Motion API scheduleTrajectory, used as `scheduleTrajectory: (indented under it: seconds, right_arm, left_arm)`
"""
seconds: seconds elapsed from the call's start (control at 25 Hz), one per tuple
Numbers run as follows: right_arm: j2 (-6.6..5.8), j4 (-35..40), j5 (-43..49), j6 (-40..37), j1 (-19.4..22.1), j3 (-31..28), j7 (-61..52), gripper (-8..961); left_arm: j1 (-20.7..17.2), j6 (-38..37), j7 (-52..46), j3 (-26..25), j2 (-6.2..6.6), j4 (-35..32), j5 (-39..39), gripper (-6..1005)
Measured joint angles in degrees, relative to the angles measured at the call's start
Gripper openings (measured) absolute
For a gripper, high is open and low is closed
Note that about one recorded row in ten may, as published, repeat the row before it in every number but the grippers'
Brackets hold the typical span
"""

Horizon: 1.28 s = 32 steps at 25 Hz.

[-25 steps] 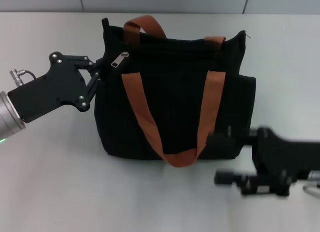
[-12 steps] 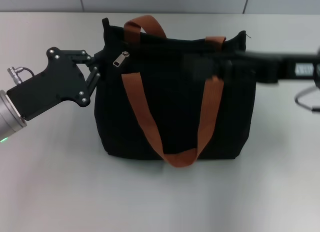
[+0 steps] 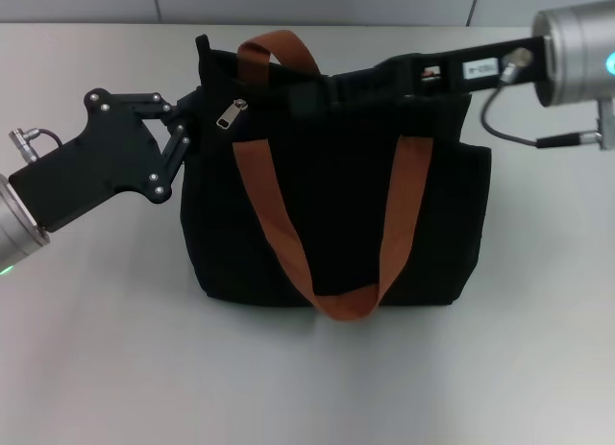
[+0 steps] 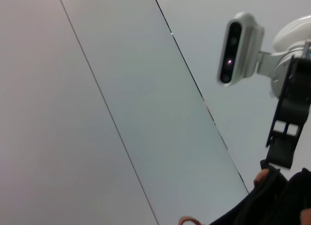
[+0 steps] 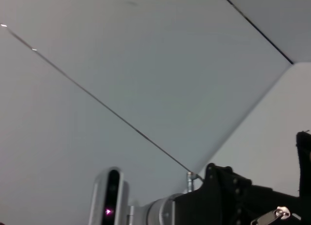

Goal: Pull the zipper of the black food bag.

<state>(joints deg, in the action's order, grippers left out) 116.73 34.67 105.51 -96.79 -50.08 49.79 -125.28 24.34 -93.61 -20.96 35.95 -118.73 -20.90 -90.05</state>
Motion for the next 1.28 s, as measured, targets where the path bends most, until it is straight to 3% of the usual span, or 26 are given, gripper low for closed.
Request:
scheduleTrajectory:
  seconds: [0.08,0.32,1.0,1.28]
  right_arm:
    - [0.01,0.0,0.14,1.28,-0.94,1.24,-1.65,534]
    - [0.16,0.13,2.07,4.25,-4.2,5.13,-7.6,448]
    - [1.99,0.24,4.45,13.36,-8.5,11.19,-12.47,383]
    - [2.17,1.21,5.06,14.94,-8.57,12.8,-12.55,348]
  left_arm:
    - [-0.1,-0.53,0.78,0.0,-0.01,0.12,0.02,32]
    - [-0.18,-0.87,1.33,0.0,-0.01,0.24,0.05,33]
    - [0.3,-1.73,3.89,0.19,-0.01,1.74,0.96,35]
    - [0.24,-1.87,3.91,-0.01,0.0,1.74,0.96,35]
